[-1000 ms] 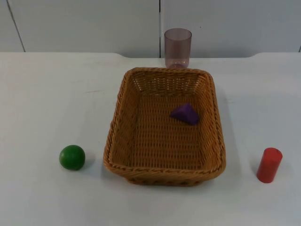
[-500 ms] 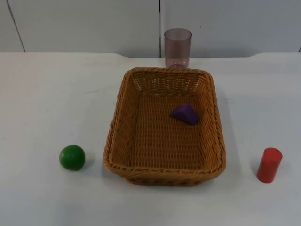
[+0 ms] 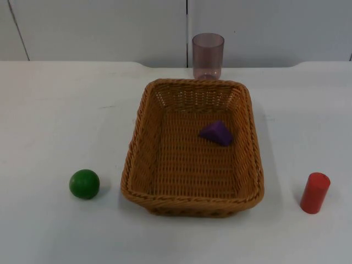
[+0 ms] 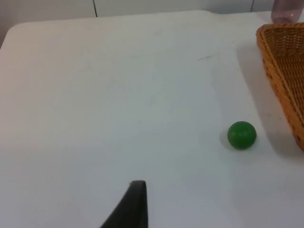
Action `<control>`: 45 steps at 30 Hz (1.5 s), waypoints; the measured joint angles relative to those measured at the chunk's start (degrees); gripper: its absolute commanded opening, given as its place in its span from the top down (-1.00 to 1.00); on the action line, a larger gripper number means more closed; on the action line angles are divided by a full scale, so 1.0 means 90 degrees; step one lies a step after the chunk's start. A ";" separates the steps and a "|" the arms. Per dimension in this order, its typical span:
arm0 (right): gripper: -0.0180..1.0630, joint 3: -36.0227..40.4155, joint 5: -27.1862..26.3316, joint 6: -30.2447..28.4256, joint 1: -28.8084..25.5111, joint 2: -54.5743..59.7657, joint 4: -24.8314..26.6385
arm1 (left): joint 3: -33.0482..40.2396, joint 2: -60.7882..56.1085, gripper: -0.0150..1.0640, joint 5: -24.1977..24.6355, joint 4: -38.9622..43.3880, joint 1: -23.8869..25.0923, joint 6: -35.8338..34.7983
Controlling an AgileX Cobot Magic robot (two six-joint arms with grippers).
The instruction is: Pick up the basket with the left hand and place the triangular block into the basket with the right hand.
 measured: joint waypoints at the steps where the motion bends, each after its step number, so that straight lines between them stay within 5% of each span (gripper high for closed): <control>1: -0.80 0.0000 0.0000 0.0000 0.0000 0.0000 0.0000 | 0.0000 0.0000 -0.98 0.0000 0.0000 0.0000 -0.0005; 41: -0.99 0.0000 0.0000 0.0046 0.0000 0.0000 0.0013 | 0.0000 0.0000 -0.98 0.0025 -0.0409 0.0000 0.0538; 45: -0.99 0.0000 0.0000 0.0046 -0.0422 0.0000 0.0013 | 0.0000 0.0000 -0.98 0.0025 -0.0409 0.0000 0.0538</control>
